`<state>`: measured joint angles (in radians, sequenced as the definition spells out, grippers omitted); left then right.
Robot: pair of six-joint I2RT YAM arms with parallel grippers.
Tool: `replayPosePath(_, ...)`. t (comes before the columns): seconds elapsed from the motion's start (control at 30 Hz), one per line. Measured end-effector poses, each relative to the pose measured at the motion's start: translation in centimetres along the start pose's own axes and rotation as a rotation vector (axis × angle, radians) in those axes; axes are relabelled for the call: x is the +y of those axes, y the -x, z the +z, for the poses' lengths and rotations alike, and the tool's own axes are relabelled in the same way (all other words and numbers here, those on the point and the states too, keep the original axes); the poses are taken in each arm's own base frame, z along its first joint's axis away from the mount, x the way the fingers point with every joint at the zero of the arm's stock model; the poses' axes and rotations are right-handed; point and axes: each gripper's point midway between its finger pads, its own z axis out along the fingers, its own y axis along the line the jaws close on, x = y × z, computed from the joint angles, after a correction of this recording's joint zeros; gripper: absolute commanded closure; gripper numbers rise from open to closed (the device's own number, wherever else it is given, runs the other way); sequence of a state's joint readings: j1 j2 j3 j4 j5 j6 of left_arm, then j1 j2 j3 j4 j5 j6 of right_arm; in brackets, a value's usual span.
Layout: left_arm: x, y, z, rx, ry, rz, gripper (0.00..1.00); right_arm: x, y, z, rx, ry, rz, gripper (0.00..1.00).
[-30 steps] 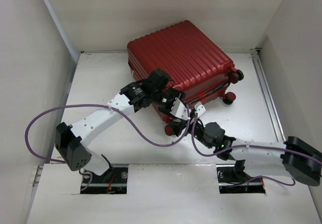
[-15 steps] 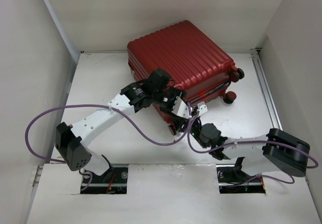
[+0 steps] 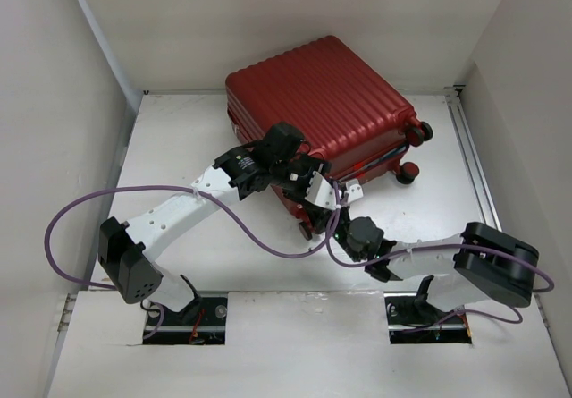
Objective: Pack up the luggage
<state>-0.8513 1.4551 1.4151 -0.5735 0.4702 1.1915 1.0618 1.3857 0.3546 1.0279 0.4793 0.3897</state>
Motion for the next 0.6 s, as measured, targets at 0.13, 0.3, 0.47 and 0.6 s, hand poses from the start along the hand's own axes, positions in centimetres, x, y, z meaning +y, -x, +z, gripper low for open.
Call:
replayPosePath(0.13, 0.0, 0.0, 0.0, 0.0, 0.0, -0.001, 1.0, 0.3, -0.2, 0.0, 0.008, 0.015, 0.01, 0.97)
replayPosePath(0.3, 0.0, 0.0, 0.0, 0.0, 0.001, 0.0, 1.0, 0.7, -1.0, 0.1, 0.029, 0.043, 0.007, 0.71)
replayPosePath(0.47, 0.0, -0.1, 0.0, 0.007, 0.0, -0.002, 1.0, 0.8, -2.7, 0.5, 0.056, 0.058, 0.006, 0.7)
replayPosePath(0.6, 0.0, -0.2, 0.0, 0.008, 0.001, -0.005, 1.0, 1.1, -2.5, 0.9, 0.013, 0.077, 0.052, 0.7)
